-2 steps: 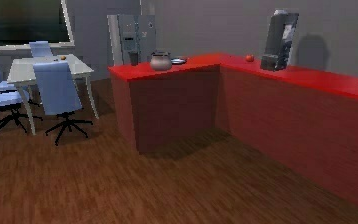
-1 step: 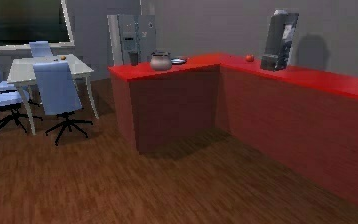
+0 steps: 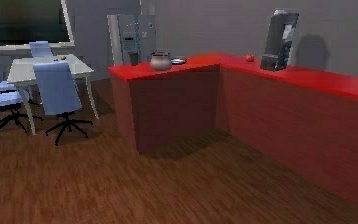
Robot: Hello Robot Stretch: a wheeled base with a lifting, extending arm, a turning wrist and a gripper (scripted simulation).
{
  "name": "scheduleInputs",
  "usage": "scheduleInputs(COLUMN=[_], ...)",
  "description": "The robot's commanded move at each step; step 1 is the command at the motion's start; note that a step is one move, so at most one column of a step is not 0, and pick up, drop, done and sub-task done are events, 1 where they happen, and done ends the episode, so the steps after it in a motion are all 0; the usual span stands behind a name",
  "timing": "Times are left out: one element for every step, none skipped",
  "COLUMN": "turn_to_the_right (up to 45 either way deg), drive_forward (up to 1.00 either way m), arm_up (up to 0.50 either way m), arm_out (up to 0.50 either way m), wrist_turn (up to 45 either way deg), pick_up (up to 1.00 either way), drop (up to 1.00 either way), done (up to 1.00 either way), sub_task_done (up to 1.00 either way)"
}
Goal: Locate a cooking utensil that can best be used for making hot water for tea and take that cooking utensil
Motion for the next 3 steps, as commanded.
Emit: scheduleInputs(turn_to_the_right=[0.0, 0.0, 0.0], drive_forward=[0.0, 0.0, 0.0], arm_up=[0.0, 0.1, 0.0], arm_out=[0.0, 0.0, 0.0], wrist_turn=[0.0, 0.0, 0.0], pick_up=[1.0, 0.0, 0.0], drop=[0.0, 0.0, 0.0], done=[0.0, 0.0, 1.0], sub_task_done=[0.0, 0.0, 0.0])
